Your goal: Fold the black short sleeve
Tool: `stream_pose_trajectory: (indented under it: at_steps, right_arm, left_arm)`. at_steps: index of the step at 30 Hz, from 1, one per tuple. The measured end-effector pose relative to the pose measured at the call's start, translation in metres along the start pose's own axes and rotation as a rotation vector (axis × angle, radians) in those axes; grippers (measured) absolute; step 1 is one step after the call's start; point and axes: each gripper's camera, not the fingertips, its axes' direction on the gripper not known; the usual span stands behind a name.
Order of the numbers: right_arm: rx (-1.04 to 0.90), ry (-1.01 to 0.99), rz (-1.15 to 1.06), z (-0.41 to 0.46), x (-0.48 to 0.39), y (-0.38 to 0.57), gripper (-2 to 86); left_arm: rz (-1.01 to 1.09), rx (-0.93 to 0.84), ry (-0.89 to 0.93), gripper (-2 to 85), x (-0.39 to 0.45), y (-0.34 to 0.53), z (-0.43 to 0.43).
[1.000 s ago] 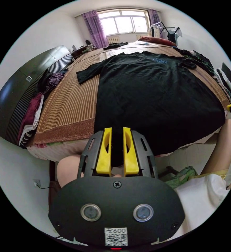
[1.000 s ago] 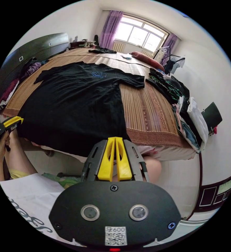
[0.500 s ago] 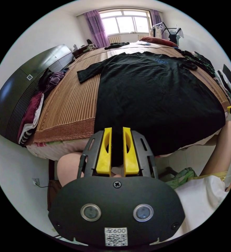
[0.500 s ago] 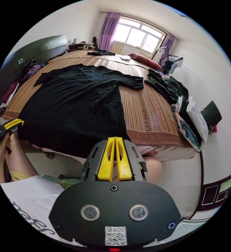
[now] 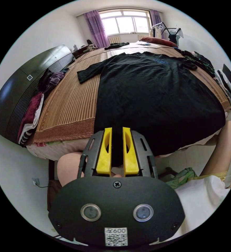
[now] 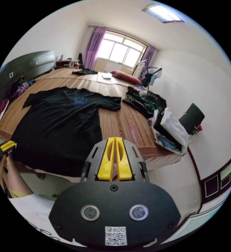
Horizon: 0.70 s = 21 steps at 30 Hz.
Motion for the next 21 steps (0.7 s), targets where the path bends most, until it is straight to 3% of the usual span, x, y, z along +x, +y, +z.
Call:
stream_pose_trajectory:
  at_steps: [8, 21]
  right_arm:
    - [0.213, 0.181, 0.084, -0.076, -0.013, -0.028, -0.9]
    - [0.312, 0.364, 0.195, -0.151, -0.064, -0.014, -0.9]
  left_arm:
    - [-0.012, 0.008, 0.012, 6.4, -0.003, 0.003, -0.004]
    - [-0.025, 0.012, 0.032, 6.5, -0.009, 0.007, -0.010]
